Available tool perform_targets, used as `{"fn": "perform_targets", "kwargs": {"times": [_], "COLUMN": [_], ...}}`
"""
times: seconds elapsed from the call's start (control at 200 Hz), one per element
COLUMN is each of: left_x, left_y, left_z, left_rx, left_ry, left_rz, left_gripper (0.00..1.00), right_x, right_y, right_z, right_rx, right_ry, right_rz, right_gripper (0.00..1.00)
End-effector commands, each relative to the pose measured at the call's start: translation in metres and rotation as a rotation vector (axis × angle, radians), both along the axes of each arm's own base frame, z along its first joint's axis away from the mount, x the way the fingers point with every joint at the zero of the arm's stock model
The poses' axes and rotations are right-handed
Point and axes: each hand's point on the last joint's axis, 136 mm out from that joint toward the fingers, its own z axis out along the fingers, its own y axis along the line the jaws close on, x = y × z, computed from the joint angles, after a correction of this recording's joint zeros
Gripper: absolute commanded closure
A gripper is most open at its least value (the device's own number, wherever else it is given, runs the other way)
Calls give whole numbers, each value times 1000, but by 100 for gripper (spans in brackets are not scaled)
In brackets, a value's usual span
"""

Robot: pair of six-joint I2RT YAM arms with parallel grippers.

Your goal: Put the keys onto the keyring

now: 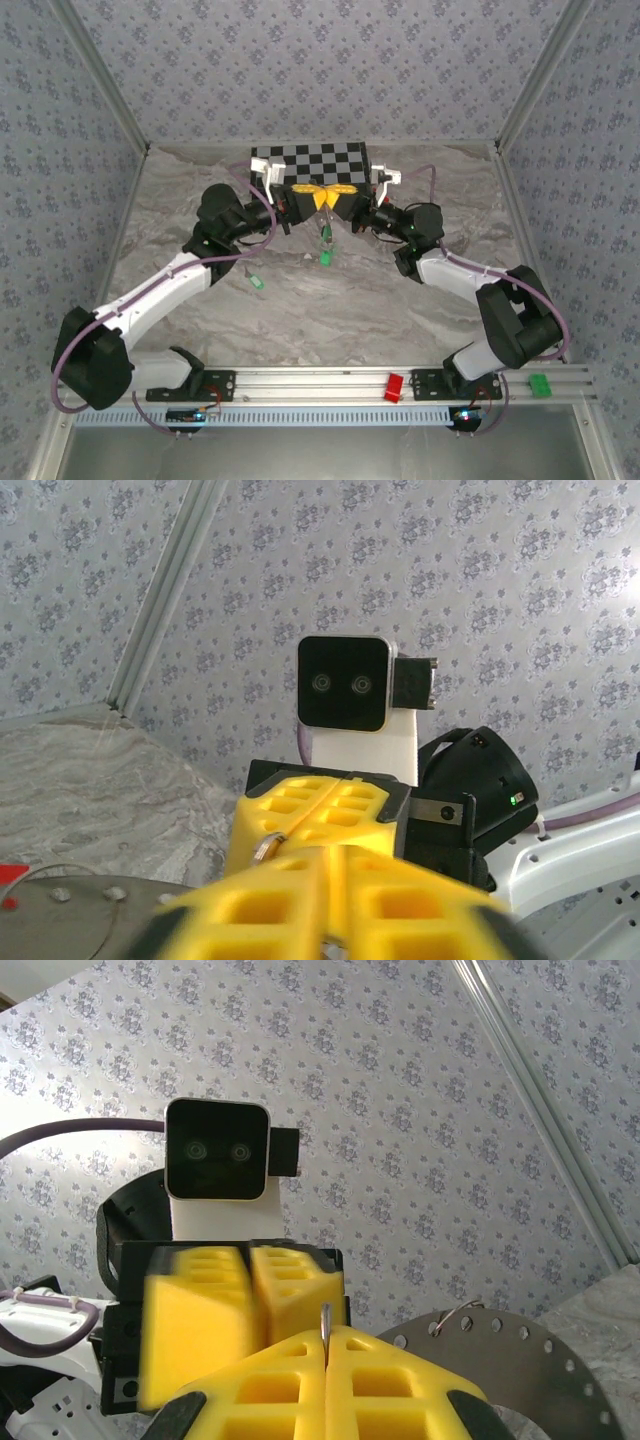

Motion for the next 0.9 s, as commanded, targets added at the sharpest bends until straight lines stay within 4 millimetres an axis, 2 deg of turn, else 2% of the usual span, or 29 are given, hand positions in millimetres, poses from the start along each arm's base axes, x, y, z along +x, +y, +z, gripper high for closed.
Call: {"fn": "perform_targets", "kwargs": {"times": [0.0, 0.045, 0.09, 0.225, 0.375, 0.86, 0.895], "left_x": [-4, -4, -2, 6, 10, 3, 3], "left_y": [9, 13, 17, 23, 16, 5, 4], "left_z": [13, 15, 15, 8, 2, 8, 8], "left_rx": [-8, -11, -10, 2, -4, -34, -34], "left_ry": [-44, -47, -43, -17, 16, 0, -2], "left_rz": [27, 42, 61, 98, 60, -21, -23], "left_gripper": [72, 71, 62, 62, 65, 78, 81], "right_x": [-8, -7, -7, -10, -13, -15, -14], "right_y": [-7, -8, -9, -10, -8, -3, -3], "right_z": [19, 21, 21, 23, 25, 25, 24], "right_rx": [36, 38, 38, 42, 42, 38, 36], "right_ry": [-50, -52, -48, -56, -64, -64, -63], "right_rz": [4, 2, 2, 3, 13, 34, 35], "right_gripper": [100, 100, 100, 100, 100, 100, 100]}}
